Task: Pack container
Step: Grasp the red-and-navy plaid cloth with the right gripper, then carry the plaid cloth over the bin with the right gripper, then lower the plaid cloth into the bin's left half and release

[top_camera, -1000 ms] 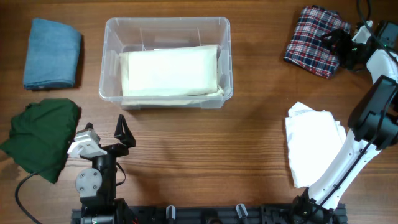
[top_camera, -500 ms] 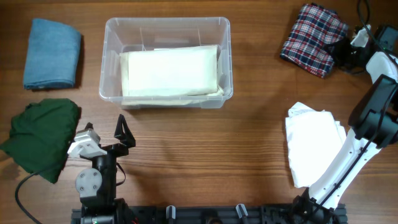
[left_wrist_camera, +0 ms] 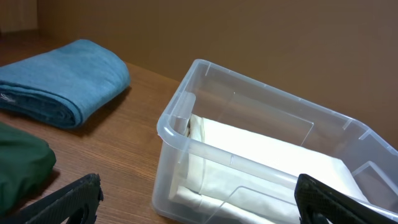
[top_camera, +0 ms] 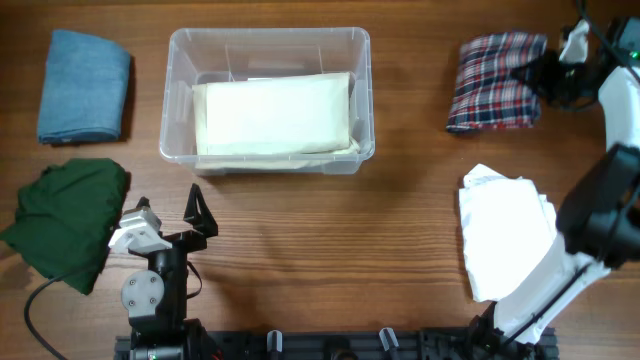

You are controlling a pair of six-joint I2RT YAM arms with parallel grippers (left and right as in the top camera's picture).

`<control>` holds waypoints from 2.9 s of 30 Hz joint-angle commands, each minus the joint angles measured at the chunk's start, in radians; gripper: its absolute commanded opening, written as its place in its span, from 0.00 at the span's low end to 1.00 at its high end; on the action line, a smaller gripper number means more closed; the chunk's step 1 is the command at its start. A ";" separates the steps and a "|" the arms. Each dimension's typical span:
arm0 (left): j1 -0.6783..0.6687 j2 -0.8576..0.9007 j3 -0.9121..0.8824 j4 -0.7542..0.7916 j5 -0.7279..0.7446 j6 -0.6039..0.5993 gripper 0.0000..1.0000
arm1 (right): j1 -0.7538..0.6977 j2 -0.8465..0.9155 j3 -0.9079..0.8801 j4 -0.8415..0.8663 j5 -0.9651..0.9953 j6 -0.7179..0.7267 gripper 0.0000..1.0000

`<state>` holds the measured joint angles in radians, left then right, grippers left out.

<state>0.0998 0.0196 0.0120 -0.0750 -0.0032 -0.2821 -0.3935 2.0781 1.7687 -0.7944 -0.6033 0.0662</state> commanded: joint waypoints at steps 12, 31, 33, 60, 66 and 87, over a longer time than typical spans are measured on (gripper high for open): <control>-0.005 -0.005 -0.006 0.003 -0.010 0.016 1.00 | 0.386 -0.474 0.006 -0.018 -0.027 0.133 0.04; -0.005 -0.005 -0.006 0.003 -0.010 0.016 1.00 | 0.937 -0.152 0.006 0.465 0.163 0.639 0.04; -0.005 -0.005 -0.006 0.003 -0.010 0.016 1.00 | 0.948 -0.111 0.006 0.508 0.163 0.663 0.04; -0.005 -0.005 -0.006 0.003 -0.010 0.016 1.00 | 1.051 0.150 0.006 0.766 0.175 0.746 0.19; -0.005 -0.005 -0.006 0.003 -0.010 0.016 1.00 | 1.051 0.150 0.006 0.729 0.174 0.745 0.54; -0.005 -0.005 -0.006 0.003 -0.010 0.016 1.00 | 1.048 -0.021 0.006 0.457 0.450 0.187 0.99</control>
<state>0.0994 0.0196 0.0120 -0.0750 -0.0032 -0.2821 0.6529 2.1216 1.7676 -0.3443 -0.1913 0.4824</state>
